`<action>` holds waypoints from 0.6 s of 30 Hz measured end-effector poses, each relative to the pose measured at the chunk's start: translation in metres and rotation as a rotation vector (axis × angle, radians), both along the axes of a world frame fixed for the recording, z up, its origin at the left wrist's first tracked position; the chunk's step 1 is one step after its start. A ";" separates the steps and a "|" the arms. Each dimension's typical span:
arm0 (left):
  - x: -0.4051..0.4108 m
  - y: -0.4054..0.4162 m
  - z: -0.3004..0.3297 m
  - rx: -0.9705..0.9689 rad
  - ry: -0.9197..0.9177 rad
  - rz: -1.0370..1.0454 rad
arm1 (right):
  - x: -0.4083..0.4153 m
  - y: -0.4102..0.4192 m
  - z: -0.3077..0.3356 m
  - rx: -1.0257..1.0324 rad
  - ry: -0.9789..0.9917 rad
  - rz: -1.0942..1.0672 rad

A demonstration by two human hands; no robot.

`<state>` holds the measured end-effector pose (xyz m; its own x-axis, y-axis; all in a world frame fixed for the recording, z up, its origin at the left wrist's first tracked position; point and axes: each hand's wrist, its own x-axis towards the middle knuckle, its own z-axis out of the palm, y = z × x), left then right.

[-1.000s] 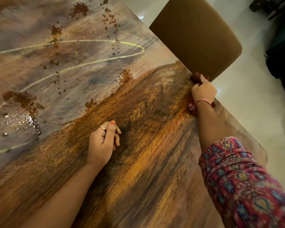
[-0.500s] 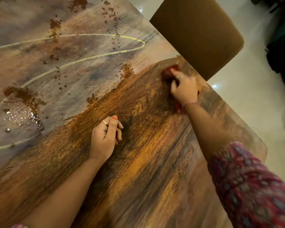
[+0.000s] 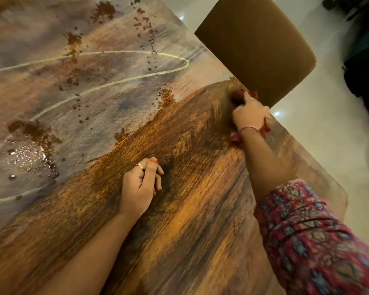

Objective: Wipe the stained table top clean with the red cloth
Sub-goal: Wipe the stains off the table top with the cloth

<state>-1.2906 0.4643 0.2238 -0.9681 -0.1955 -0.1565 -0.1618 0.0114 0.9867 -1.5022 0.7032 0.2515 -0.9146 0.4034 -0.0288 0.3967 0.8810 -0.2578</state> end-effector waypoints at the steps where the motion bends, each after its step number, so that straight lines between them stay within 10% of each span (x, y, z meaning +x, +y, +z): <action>1: 0.000 0.001 0.000 -0.009 0.004 -0.006 | 0.007 -0.018 -0.003 -0.015 0.013 0.064; 6: 0.002 0.000 -0.002 0.009 0.015 -0.010 | 0.042 -0.039 -0.018 0.115 0.039 0.708; 12: 0.001 -0.001 -0.003 0.040 0.006 -0.004 | 0.004 0.073 0.004 0.077 -0.028 -0.103; 18: 0.002 0.001 -0.003 0.045 0.011 -0.007 | 0.024 0.094 -0.004 0.085 -0.027 -0.348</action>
